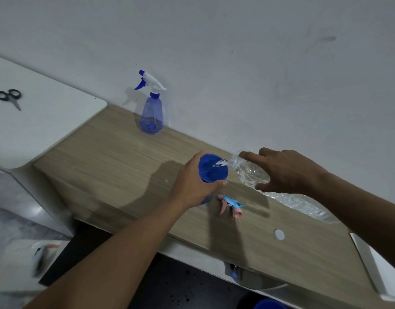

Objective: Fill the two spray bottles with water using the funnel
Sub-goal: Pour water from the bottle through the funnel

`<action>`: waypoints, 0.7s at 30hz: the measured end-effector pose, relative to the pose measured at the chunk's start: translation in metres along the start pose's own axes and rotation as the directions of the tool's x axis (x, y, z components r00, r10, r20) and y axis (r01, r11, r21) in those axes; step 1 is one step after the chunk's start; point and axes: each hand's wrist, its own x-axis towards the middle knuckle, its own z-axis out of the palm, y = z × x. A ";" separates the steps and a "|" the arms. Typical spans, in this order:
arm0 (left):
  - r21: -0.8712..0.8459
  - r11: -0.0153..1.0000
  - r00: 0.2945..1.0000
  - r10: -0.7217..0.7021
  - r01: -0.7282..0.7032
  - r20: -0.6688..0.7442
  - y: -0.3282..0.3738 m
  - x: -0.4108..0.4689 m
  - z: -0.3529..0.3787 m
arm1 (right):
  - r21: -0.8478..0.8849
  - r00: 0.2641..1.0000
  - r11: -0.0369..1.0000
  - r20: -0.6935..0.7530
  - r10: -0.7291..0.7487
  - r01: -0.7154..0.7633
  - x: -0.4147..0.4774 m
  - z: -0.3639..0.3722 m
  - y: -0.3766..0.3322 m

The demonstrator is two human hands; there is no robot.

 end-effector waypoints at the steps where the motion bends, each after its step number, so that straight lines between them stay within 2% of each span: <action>1: 0.000 1.000 1.000 0.005 -0.005 0.001 0.000 0.000 0.000 | 0.002 1.000 1.000 -0.002 0.001 -0.001 0.000 0.000 0.000; 21: 0.051 0.998 0.999 -0.041 0.042 -0.013 0.005 -0.002 -0.002 | -0.003 1.000 1.000 0.012 0.008 -0.008 -0.003 0.002 -0.004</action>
